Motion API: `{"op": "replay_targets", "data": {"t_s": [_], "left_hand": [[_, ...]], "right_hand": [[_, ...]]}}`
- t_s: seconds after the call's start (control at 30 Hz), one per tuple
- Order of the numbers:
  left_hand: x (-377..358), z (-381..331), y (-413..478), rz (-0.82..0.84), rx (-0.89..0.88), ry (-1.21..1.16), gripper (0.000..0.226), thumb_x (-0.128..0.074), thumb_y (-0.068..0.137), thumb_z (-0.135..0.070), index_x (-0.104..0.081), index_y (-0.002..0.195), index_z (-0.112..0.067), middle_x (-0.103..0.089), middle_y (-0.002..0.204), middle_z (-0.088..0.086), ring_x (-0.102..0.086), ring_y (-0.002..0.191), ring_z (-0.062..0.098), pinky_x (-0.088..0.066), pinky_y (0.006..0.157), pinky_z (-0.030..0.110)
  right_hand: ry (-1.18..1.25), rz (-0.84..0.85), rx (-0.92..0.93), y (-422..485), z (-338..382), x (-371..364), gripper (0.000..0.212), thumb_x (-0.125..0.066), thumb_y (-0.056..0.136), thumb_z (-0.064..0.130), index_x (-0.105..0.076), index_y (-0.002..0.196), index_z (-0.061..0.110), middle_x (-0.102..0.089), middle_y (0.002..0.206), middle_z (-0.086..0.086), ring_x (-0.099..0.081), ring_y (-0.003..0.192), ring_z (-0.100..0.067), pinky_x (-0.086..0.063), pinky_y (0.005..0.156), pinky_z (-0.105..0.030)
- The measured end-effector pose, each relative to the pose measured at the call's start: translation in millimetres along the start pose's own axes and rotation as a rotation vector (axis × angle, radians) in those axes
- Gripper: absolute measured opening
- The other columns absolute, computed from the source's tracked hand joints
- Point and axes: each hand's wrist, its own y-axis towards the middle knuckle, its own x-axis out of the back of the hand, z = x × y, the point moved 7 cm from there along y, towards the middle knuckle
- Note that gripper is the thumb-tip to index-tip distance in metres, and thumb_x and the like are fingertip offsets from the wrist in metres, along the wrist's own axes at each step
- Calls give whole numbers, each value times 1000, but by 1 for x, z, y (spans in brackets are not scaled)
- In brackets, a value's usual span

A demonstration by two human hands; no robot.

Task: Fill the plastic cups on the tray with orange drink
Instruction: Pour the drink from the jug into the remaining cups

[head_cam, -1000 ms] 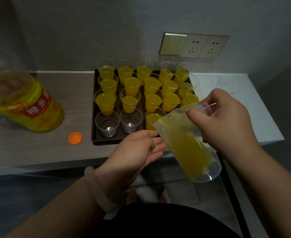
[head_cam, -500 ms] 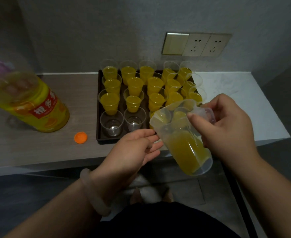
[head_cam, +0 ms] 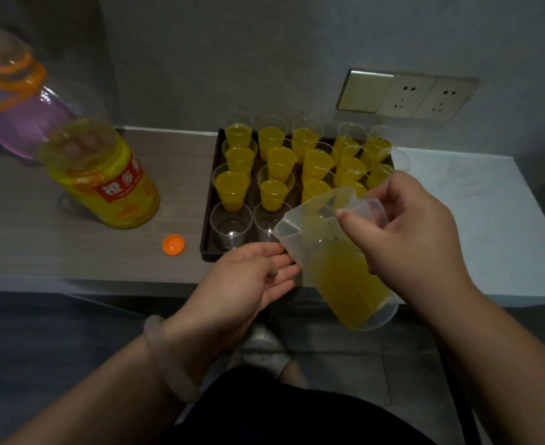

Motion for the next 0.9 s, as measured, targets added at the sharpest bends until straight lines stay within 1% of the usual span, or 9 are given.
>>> {"op": "replay_targets", "data": {"t_s": [0.1, 0.23, 0.43, 0.53, 0.7, 0.9], "left_hand": [[7, -2, 2, -7, 14, -3, 54, -25, 90, 16, -41, 138, 1, -56, 131, 19, -57, 119, 26, -46, 98, 35], [14, -7, 1, 21, 52, 4, 53, -24, 90, 16, -41, 138, 2, -55, 132, 21, -56, 120, 28, -46, 96, 34], [25, -13, -1, 74, 104, 44, 52, -21, 90, 17, -41, 137, 4, -54, 132, 23, -54, 122, 30, -44, 97, 35], [30, -16, -1, 94, 118, 48, 51, -22, 90, 17, -41, 136, 4, -54, 132, 23, -55, 121, 31, -44, 97, 36], [34, -16, 0, 112, 130, 57, 52, -24, 91, 16, -40, 139, 4, -55, 131, 23, -56, 119, 30, -48, 94, 34], [32, -19, 0, 130, 135, 60, 55, -22, 90, 17, -37, 140, 4, -52, 134, 24, -53, 123, 31, -45, 95, 35]], "right_hand": [[-16, 12, -7, 3, 4, -6, 26, -70, 77, 41, -50, 79, 25, -58, 62, 4, -59, 54, -13, -56, 52, -39], [-38, 12, -28, 4, 12, -11, 25, -69, 76, 42, -50, 78, 27, -59, 67, 4, -59, 55, -13, -56, 51, -37], [-88, 3, -74, 3, 24, -22, 26, -70, 76, 42, -50, 77, 27, -60, 69, 2, -60, 55, -19, -55, 52, -43], [-111, 13, -102, 5, 29, -25, 25, -69, 77, 41, -49, 77, 26, -60, 73, 2, -61, 58, -20, -56, 55, -44], [-145, 12, -142, 5, 31, -28, 24, -68, 76, 42, -50, 78, 26, -60, 75, 2, -60, 61, -21, -56, 58, -47], [-160, 20, -163, 10, 34, -29, 24, -68, 76, 39, -51, 81, 22, -60, 76, 4, -61, 61, -21, -56, 59, -48]]}}
